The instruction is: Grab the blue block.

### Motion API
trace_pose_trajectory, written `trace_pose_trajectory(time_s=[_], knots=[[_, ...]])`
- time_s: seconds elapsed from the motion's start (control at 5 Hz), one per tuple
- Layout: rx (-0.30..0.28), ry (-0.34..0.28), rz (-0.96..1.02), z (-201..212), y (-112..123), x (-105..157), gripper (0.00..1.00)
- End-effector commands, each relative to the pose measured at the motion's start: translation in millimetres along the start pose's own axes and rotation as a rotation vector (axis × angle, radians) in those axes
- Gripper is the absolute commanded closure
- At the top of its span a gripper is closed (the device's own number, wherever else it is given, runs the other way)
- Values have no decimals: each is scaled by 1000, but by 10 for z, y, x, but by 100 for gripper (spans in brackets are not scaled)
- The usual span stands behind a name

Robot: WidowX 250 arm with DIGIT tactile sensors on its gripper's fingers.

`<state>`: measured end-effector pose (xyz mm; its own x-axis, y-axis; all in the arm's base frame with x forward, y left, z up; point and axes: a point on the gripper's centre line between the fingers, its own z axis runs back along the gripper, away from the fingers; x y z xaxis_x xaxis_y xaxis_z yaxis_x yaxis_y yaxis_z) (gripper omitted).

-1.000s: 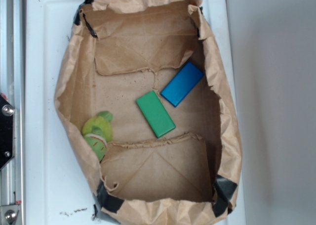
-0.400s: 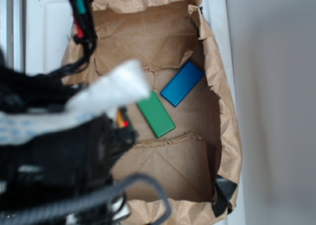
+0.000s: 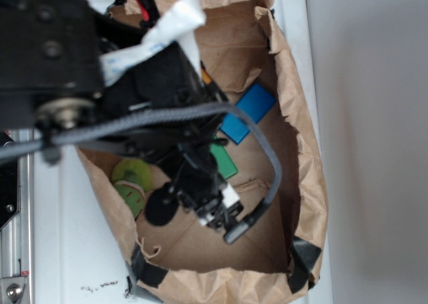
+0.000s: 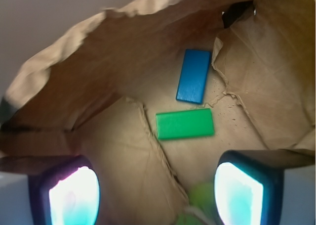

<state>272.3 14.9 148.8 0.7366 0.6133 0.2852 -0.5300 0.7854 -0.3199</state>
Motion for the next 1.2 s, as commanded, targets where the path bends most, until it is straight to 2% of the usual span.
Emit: trace_pose_trajectory(time_s=[0.0,0.8,1.0], knots=[[14,-53,61,9,22,188,0],[14,-53,61,9,22,188,0],[23,-48,102,-269,202,144,0]])
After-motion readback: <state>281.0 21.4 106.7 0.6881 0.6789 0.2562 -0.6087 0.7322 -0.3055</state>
